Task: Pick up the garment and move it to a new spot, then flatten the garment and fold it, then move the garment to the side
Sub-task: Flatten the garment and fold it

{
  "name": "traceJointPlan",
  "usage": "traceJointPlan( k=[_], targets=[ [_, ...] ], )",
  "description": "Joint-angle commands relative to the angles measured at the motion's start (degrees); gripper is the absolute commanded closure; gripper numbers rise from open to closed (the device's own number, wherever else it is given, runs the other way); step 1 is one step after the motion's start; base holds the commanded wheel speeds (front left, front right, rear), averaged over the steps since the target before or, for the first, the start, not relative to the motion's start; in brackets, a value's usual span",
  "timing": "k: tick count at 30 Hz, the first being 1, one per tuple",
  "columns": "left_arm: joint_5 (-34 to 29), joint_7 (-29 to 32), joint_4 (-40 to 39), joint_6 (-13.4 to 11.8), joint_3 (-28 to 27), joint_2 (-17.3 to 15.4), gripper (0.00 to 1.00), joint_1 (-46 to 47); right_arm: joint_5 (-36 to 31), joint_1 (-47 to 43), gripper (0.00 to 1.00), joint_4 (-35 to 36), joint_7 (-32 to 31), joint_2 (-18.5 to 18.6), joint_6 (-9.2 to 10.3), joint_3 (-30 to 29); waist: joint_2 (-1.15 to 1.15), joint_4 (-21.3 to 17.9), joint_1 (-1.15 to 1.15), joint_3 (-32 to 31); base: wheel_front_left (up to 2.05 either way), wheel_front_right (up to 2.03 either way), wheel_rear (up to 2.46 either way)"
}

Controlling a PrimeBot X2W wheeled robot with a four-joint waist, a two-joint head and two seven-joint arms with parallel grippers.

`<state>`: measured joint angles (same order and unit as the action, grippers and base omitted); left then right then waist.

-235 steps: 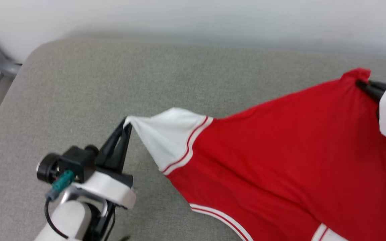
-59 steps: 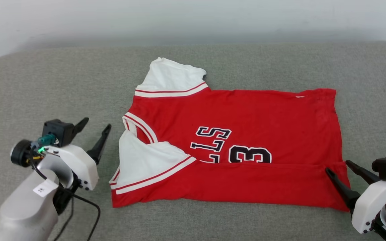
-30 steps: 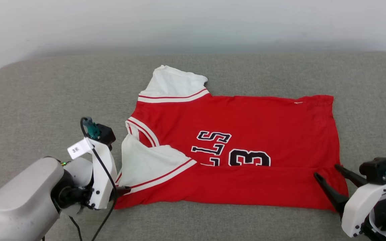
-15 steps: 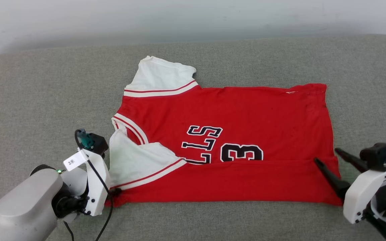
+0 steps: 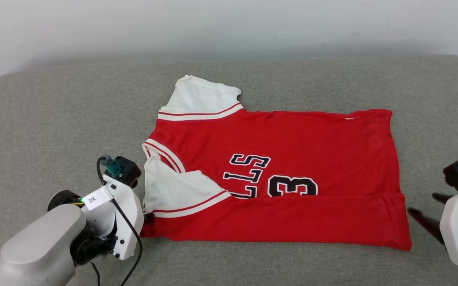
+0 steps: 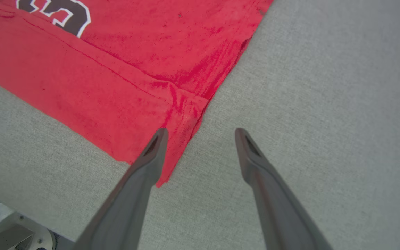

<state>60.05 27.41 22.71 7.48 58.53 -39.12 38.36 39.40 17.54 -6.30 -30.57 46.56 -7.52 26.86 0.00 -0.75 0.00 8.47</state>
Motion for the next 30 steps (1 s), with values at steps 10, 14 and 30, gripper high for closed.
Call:
traceJointPlan(
  k=[10, 14, 30],
  targets=[
    [-2.4, -1.4, -2.2, -0.1, 0.7, 0.4, 1.0, 2.1, 2.3, 1.3, 0.0, -6.3, -8.2, -4.2, 0.06, 1.0, 0.0, 1.8, 0.0, 2.8, 0.0, 0.0, 0.0],
    [-2.7, -1.8, -2.1, -0.1, 0.8, 0.3, 1.0, 2.3, 1.5, 1.4, 0.0, -9.7, -8.3, -6.1, 0.06, 2.5, 0.0, 2.1, 0.0, 3.8, 0.0, 0.0, 0.0],
    [0.4, -4.5, -0.5, -0.1, 0.9, -0.2, 1.0, -1.9, 5.3, 0.8, 1.0, -14.1, 0.7, -6.6, 0.05, 5.7, 0.0, 1.3, 0.0, -1.0, 0.0, 0.0, 0.0]
  ],
)
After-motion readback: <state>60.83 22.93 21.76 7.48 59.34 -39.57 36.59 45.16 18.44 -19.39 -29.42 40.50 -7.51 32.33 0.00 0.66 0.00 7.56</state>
